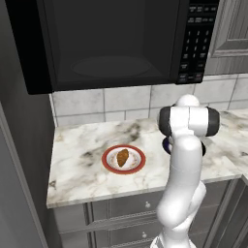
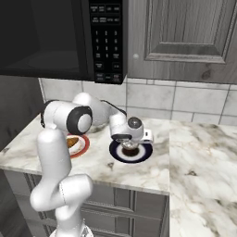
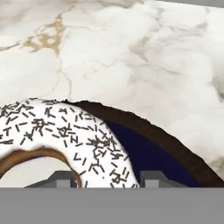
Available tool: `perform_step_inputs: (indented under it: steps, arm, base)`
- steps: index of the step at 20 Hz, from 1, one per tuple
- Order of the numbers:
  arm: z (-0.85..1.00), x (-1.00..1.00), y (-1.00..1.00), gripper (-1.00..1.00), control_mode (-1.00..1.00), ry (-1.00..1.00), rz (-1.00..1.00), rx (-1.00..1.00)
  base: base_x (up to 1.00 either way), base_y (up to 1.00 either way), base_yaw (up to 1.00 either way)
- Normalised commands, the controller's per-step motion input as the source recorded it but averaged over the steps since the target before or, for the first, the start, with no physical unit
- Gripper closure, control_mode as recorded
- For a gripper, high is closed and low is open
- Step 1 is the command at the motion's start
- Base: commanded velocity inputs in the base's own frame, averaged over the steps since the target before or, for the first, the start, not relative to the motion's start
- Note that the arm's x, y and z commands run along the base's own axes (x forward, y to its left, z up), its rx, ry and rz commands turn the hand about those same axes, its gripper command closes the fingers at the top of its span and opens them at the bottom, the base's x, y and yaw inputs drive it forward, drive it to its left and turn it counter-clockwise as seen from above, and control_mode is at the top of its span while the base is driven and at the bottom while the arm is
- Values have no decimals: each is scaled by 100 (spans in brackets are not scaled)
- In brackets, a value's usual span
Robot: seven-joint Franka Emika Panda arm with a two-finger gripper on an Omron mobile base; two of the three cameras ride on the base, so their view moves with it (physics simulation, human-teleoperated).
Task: Place the pastries on the plates.
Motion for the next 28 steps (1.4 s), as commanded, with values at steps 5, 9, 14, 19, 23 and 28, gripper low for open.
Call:
perform_step_inputs:
  steps: [5,9,14,19,23,28]
  arm:
    - [-34,-69,-73,-100,-100,16,0,0]
    - [2,-41,-18,-100,-100,3,0,0]
    - [32,-47,-42,-100,-100,0,0,0]
    - [30,-36,-54,-100,-100,0,0,0]
    - [42,-30,-24,-100,-100,0,0,0]
    - [31,-58,-14,-100,-100,-7,0,1]
  base:
    - [0,0,0]
    - [0,0,0]
    - [0,0,0]
    - [0,0,0]
    - [0,0,0]
    - [0,0,0]
